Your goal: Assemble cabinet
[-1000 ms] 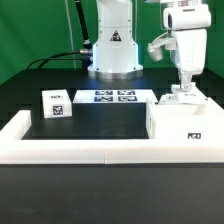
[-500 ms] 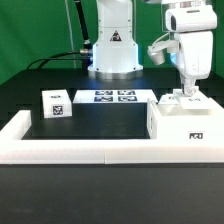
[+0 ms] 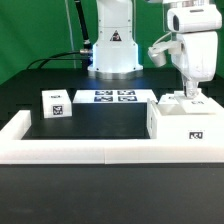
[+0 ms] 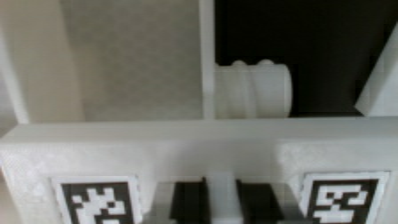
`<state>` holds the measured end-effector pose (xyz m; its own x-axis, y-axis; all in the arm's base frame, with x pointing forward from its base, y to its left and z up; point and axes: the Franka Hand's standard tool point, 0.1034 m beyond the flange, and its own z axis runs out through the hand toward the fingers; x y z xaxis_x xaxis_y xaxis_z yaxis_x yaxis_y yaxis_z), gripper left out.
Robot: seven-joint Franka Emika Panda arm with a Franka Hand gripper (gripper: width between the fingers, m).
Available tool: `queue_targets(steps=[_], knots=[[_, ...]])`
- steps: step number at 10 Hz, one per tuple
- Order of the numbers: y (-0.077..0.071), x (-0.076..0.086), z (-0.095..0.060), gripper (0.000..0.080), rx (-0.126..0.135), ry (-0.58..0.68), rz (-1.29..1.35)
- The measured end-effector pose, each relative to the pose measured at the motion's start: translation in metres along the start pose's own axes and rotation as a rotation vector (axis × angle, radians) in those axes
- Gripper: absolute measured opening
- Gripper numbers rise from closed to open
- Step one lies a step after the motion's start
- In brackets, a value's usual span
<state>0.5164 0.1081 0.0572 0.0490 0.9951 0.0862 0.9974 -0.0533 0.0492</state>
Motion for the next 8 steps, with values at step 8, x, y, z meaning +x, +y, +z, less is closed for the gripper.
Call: queue_targets(steps=[8], knots=[[0.049, 0.001, 0.002, 0.0071, 0.031, -0.006, -0.012]])
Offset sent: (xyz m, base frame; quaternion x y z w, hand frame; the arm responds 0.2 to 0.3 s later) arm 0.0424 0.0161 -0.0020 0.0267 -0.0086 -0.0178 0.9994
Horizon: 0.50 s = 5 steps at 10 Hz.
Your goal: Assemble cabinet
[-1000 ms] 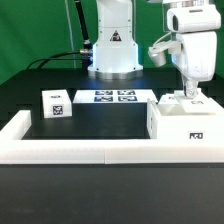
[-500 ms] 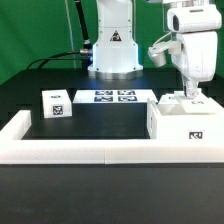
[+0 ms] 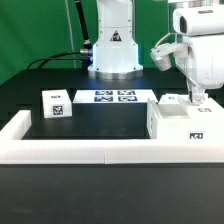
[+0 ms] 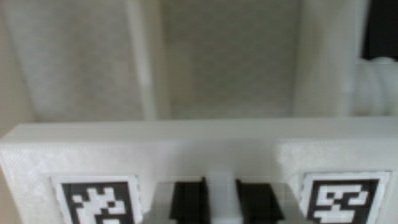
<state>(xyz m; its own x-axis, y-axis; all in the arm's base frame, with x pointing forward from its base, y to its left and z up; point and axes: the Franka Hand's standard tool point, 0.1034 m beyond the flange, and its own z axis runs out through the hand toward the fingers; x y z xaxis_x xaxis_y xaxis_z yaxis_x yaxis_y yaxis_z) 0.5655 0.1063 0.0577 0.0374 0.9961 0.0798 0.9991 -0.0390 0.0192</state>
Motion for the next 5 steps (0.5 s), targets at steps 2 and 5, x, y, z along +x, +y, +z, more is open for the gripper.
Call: queue_targets(steps=[2, 5], knots=[[0.0134, -0.0001, 0.0005, 0.0071, 0.010, -0.001, 0.007], [0.0165, -0.0003, 0.0010, 0.0071, 0.055, -0.016, 0.006]])
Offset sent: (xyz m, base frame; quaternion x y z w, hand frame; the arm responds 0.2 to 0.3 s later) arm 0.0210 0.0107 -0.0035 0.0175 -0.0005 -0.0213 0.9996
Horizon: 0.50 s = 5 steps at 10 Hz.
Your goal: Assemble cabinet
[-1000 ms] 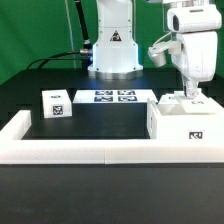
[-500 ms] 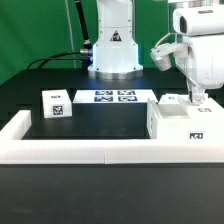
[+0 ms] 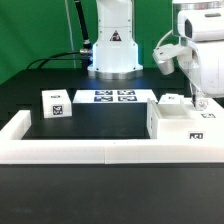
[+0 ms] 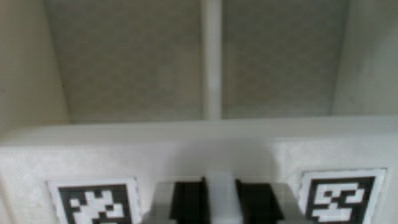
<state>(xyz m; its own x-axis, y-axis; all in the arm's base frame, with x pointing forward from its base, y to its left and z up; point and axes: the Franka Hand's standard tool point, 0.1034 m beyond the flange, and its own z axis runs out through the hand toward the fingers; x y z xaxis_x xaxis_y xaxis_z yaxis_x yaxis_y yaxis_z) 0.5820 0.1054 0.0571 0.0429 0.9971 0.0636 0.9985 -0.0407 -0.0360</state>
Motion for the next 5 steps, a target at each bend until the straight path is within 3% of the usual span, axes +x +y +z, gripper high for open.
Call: queue_targets(steps=[2, 3, 4, 5], knots=[[0.0003, -0.0007, -0.0004, 0.0071, 0.009, -0.011, -0.009], [0.0000, -0.0008, 0.0001, 0.0163, 0.010, -0.011, -0.009], [-0.0001, -0.0009, 0.0002, 0.0163, 0.010, -0.011, -0.009], [-0.0001, -0.0009, 0.0002, 0.0372, 0.011, -0.011, -0.009]])
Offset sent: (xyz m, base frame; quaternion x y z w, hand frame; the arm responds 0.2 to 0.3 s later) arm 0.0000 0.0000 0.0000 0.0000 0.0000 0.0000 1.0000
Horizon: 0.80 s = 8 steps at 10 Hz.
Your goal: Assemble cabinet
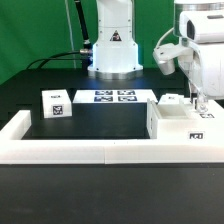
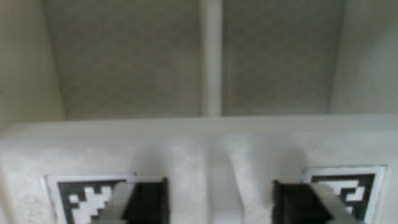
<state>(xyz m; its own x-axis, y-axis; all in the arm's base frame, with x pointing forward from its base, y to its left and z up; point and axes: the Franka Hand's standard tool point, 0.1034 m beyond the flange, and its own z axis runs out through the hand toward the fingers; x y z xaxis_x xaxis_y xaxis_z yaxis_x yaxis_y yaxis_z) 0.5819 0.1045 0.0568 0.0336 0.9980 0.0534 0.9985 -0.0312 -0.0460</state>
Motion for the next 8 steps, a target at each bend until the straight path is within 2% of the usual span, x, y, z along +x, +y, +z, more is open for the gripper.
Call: queue_targets(steps=[1, 2, 3, 4, 5, 6, 8], knots=[[0.000, -0.001, -0.001, 0.0372, -0.001, -0.001, -0.003], [0.001, -0.005, -0.004, 0.0561, -0.006, -0.004, -0.010], [-0.001, -0.011, -0.011, 0.0561, -0.019, -0.007, -0.004], [-0.007, -0.017, -0.018, 0.0726, -0.038, -0.009, 0.017], [-0.019, -0.025, -0.026, 0.0726, -0.066, -0.009, 0.073], [-0.038, -0.030, -0.032, 0.0790, -0.094, -0.009, 0.141], [-0.079, -0.031, -0.034, 0.0797, -0.115, -0.010, 0.241]])
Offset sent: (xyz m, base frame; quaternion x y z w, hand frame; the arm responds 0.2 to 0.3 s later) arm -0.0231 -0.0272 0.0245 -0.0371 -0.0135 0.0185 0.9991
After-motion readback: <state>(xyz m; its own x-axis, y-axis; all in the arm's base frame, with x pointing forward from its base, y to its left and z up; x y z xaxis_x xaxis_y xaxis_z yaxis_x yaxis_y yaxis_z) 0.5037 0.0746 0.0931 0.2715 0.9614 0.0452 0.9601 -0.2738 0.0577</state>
